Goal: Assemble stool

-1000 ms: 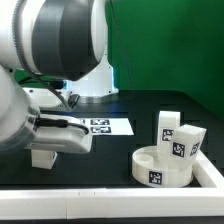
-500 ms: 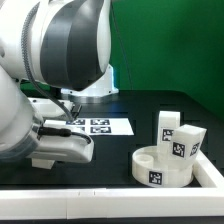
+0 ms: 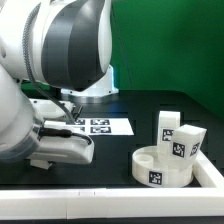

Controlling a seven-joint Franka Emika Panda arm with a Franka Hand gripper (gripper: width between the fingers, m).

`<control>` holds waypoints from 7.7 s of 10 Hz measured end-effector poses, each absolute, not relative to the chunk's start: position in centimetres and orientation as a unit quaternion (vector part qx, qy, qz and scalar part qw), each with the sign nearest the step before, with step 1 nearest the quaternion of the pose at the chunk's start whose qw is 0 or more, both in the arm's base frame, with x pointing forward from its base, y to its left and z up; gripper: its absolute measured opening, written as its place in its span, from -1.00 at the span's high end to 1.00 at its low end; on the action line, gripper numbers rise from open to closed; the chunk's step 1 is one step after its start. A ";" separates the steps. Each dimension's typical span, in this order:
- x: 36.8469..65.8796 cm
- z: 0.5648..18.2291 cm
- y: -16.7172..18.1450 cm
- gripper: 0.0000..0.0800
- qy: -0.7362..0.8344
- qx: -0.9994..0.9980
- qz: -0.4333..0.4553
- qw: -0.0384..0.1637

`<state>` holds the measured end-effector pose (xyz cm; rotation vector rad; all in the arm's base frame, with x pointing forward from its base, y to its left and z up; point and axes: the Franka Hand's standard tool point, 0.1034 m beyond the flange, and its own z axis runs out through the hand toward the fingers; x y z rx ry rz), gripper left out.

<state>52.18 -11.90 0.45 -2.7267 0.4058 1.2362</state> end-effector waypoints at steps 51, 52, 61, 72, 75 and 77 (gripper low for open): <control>60.7 11.7 5.1 0.18 -0.071 -0.953 -0.289 -0.055; 60.2 11.6 5.1 0.18 -0.072 -0.953 -0.290 -0.055; 58.3 10.5 6.1 0.18 -0.065 -0.956 -0.281 -0.052; 57.4 8.7 6.3 0.18 -0.069 -0.955 -0.282 -0.059; 57.3 8.6 6.3 0.18 -0.062 -0.953 -0.290 -0.061; 57.4 8.6 6.3 0.16 -0.060 -0.955 -0.283 -0.059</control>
Offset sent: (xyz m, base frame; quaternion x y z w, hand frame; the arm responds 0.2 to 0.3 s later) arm 0.0124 0.0211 0.0550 -0.0346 -0.0202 -0.0250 0.9989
